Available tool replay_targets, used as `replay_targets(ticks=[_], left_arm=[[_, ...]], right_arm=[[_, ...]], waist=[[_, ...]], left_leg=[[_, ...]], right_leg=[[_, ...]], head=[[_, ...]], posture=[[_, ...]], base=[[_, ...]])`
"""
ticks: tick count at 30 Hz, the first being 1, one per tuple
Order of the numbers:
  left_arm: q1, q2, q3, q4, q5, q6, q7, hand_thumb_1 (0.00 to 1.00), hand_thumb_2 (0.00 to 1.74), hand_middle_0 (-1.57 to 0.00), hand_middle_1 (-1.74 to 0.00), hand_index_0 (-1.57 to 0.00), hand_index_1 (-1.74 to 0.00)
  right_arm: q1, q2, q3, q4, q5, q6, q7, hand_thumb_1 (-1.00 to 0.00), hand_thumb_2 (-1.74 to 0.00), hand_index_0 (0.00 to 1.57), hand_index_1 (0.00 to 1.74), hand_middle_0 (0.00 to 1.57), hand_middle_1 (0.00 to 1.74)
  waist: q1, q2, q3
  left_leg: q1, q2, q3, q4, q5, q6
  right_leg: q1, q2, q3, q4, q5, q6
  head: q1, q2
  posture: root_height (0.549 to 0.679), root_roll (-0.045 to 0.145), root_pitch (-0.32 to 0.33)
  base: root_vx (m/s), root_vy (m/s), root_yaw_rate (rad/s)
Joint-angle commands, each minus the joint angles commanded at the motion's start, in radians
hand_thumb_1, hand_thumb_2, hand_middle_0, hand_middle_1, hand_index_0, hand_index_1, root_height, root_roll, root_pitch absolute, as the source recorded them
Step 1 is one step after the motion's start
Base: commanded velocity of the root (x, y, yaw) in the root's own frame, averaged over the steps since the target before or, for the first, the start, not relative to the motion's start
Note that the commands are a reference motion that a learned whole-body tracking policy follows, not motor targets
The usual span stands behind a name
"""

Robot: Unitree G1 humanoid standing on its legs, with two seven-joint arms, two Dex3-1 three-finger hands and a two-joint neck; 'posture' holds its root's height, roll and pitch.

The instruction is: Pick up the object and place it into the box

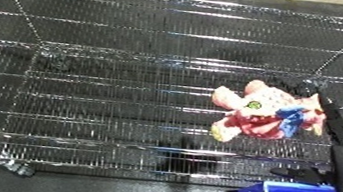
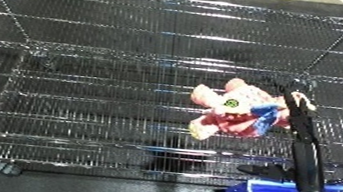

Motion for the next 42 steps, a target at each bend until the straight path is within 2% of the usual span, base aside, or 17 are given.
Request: replay_targets(ticks=[6,10,12,15,20,26,30,37,42], left_arm=[[0.002,0.019,-0.024,-0.005,-0.016,-0.004,-0.012,1.00,1.74,-1.57,-1.74,-1.57,-1.74],[0.006,0.037,-0.047,-0.010,-0.023,-0.010,-0.022,1.00,1.74,-1.57,-1.74,-1.57,-1.74],[0.002,0.050,-0.058,-0.016,-0.028,-0.015,-0.027,1.00,1.74,-1.57,-1.74,-1.57,-1.74],[-0.004,0.066,-0.074,-0.027,-0.041,-0.021,-0.033,1.00,1.74,-1.57,-1.74,-1.57,-1.74],[0.001,0.086,-0.092,-0.033,-0.060,-0.034,-0.033,1.00,1.74,-1.57,-1.74,-1.57,-1.74],[0.016,0.109,-0.108,-0.042,-0.073,-0.049,-0.030,1.00,1.74,-1.57,-1.74,-1.57,-1.74],[0.023,0.114,-0.127,-0.047,-0.082,-0.054,-0.035,1.00,1.74,-1.57,-1.74,-1.57,-1.74],[0.026,0.105,-0.152,-0.040,-0.093,-0.056,-0.037,1.00,1.74,-1.57,-1.74,-1.57,-1.74],[0.035,0.097,-0.153,-0.027,-0.092,-0.054,-0.034,1.00,1.74,-1.57,-1.74,-1.57,-1.74]], right_arm=[[-0.099,-0.139,0.079,0.126,-0.041,0.033,0.043,0.00,0.00,0.00,0.00,0.00,0.00],[-0.183,-0.236,0.162,0.222,-0.086,0.052,0.073,0.00,0.00,0.00,0.00,0.00,0.00],[-0.230,-0.273,0.207,0.271,-0.099,0.065,0.084,0.00,0.00,0.00,0.00,0.00,0.00],[-0.293,-0.301,0.264,0.337,-0.105,0.089,0.096,0.00,0.00,0.00,0.00,0.00,0.00],[-0.383,-0.327,0.347,0.443,-0.126,0.110,0.112,0.00,0.00,0.00,0.00,0.00,0.00],[-0.574,-0.347,0.501,0.665,-0.151,0.125,0.138,0.00,0.00,0.00,0.00,0.00,0.00],[-0.701,-0.337,0.594,0.842,-0.158,0.129,0.152,0.00,0.00,0.00,0.00,0.00,0.00],[-0.786,-0.309,0.654,1.016,-0.156,0.134,0.163,0.00,0.00,0.00,0.00,0.00,0.00],[-0.793,-0.293,0.655,1.076,-0.145,0.122,0.155,-0.25,-0.44,0.39,0.44,0.39,0.44]], waist=[[0.016,0.010,0.000],[0.029,0.019,0.000],[0.034,0.027,0.000],[0.037,0.038,0.000],[0.042,0.059,0.000],[0.052,0.093,0.000],[0.059,0.116,0.000],[0.072,0.138,0.000],[0.074,0.143,0.000]], left_leg=[[-0.022,-0.005,-0.006,0.006,0.003,-0.0016],[-0.040,-0.010,-0.010,0.007,0.007,-0.0035],[-0.051,-0.013,-0.011,0.006,0.009,-0.0039],[-0.072,-0.018,-0.013,0.014,0.007,-0.0033],[-0.105,-0.022,-0.010,0.033,0.003,-0.0039],[-0.148,-0.029,-0.008,0.055,0.000,-0.0050],[-0.173,-0.033,-0.010,0.069,-0.001,-0.0066],[-0.201,-0.034,-0.017,0.079,0.004,-0.0085],[-0.212,-0.030,-0.020,0.083,0.006,-0.0083]], right_leg=[[-0.025,-0.0047,0.002,0.006,0.008,0.0009],[-0.046,-0.0099,0.004,0.007,0.016,0.0031],[-0.063,-0.0133,0.007,0.008,0.022,0.0055],[-0.088,-0.0175,0.012,0.012,0.029,0.0078],[-0.125,-0.0220,0.016,0.027,0.031,0.0095],[-0.178,-0.0246,0.025,0.057,0.026,0.0080],[-0.206,-0.0256,0.028,0.075,0.021,0.0047],[-0.231,-0.0256,0.026,0.096,0.013,0.0015],[-0.239,-0.0248,0.022,0.110,0.008,0.0018]], head=[[0.073,0.004],[0.105,0.062],[0.134,0.082],[0.162,0.094],[0.201,0.114],[0.239,0.121],[0.272,0.126],[0.308,0.126],[0.316,0.112]], posture=[[0.620,0.045,-0.189],[0.619,0.046,-0.176],[0.618,0.047,-0.167],[0.616,0.048,-0.154],[0.613,0.048,-0.135],[0.608,0.051,-0.111],[0.607,0.052,-0.097],[0.604,0.052,-0.084],[0.602,0.051,-0.083]], base=[[0.018,-0.018,0.028],[0.017,-0.026,0.017],[-0.003,-0.012,0.005],[-0.007,0.000,0.013],[0.002,0.001,0.003],[-0.014,0.005,-0.010],[-0.009,0.011,0.002],[-0.006,-0.003,0.025],[-0.008,-0.021,0.033]])
